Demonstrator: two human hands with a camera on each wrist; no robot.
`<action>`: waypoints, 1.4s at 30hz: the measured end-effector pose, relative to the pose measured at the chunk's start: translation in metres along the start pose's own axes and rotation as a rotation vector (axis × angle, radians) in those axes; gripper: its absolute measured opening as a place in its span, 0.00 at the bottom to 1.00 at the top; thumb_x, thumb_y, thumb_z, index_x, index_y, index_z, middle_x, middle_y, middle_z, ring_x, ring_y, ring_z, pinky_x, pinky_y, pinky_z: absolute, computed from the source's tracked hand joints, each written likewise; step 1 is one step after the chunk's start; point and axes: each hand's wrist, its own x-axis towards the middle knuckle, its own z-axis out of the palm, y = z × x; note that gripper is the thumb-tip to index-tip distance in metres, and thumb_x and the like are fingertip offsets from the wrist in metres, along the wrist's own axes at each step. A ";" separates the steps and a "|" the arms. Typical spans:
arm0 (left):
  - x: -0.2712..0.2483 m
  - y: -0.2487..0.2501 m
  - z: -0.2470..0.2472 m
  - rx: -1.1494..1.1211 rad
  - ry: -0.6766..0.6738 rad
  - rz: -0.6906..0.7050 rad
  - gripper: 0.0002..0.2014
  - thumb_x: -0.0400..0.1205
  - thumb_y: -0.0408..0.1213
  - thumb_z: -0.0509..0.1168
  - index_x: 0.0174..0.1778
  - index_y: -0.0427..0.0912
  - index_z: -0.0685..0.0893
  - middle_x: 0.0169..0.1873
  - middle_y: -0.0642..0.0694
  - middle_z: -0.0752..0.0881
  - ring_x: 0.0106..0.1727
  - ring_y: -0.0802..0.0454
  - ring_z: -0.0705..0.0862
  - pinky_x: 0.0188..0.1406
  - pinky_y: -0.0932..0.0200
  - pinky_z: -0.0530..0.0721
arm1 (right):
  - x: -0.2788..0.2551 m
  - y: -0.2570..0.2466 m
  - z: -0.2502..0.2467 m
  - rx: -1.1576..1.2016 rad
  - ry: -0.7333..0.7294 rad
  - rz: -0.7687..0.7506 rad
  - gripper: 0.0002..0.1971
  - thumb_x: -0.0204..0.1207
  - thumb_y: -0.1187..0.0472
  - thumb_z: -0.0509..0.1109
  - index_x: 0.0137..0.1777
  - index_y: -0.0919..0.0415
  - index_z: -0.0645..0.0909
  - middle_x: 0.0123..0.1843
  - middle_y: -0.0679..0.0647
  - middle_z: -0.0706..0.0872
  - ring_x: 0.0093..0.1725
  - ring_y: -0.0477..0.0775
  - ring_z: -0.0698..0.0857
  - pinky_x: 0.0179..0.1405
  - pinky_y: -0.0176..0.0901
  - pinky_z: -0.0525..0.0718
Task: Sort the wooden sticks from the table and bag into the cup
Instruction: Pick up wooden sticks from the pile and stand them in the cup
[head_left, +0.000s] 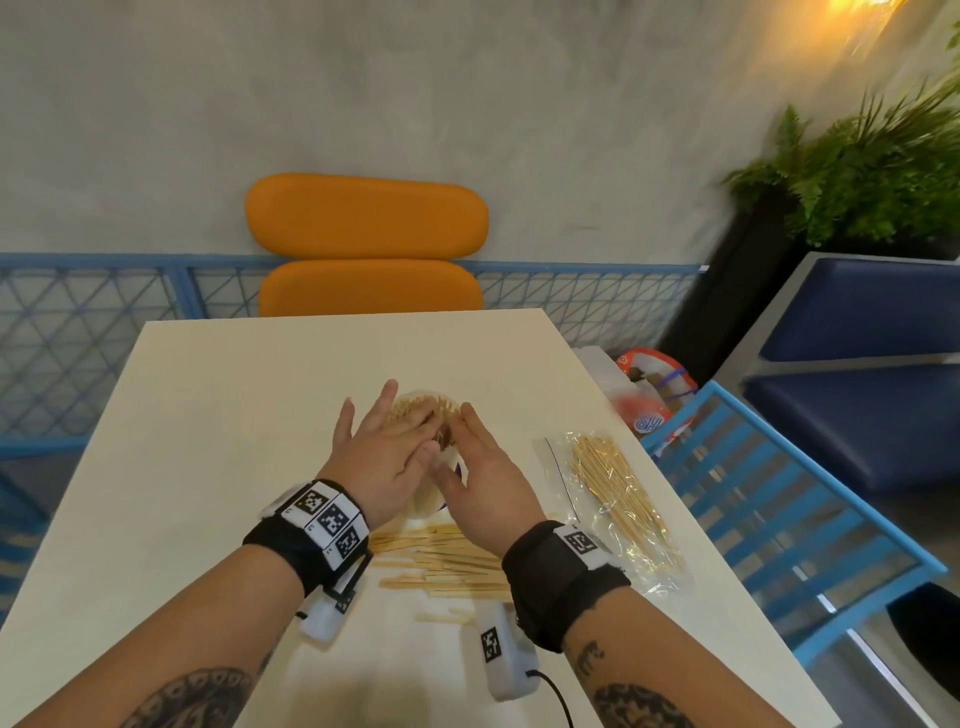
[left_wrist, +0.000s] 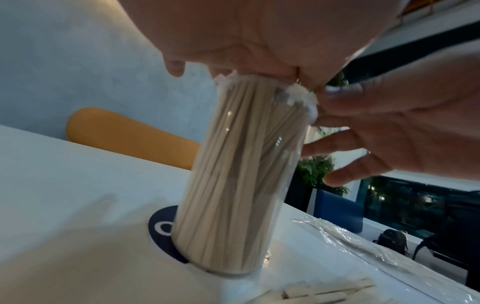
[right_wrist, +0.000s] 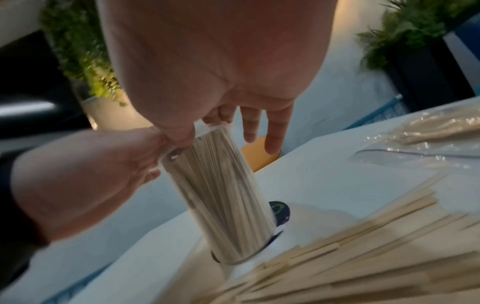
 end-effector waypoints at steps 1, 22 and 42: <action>-0.001 0.001 0.001 0.022 -0.015 -0.004 0.41 0.77 0.64 0.22 0.87 0.62 0.56 0.85 0.69 0.49 0.85 0.57 0.27 0.82 0.35 0.28 | -0.001 0.001 0.000 -0.041 -0.013 -0.007 0.31 0.88 0.43 0.56 0.89 0.47 0.54 0.90 0.40 0.46 0.87 0.45 0.56 0.81 0.40 0.62; -0.083 0.049 0.055 -0.870 0.174 -0.289 0.15 0.86 0.32 0.62 0.48 0.60 0.86 0.53 0.62 0.87 0.53 0.72 0.81 0.47 0.81 0.72 | -0.110 0.049 0.019 -0.562 -0.299 0.279 0.14 0.80 0.49 0.69 0.61 0.51 0.87 0.60 0.52 0.81 0.64 0.57 0.76 0.60 0.51 0.80; -0.106 0.086 0.066 -1.223 -0.001 -0.555 0.11 0.90 0.40 0.58 0.54 0.43 0.86 0.46 0.46 0.92 0.41 0.49 0.90 0.44 0.53 0.87 | -0.115 0.022 0.001 -0.020 -0.085 0.304 0.12 0.83 0.54 0.62 0.38 0.55 0.78 0.38 0.49 0.84 0.33 0.49 0.81 0.28 0.38 0.79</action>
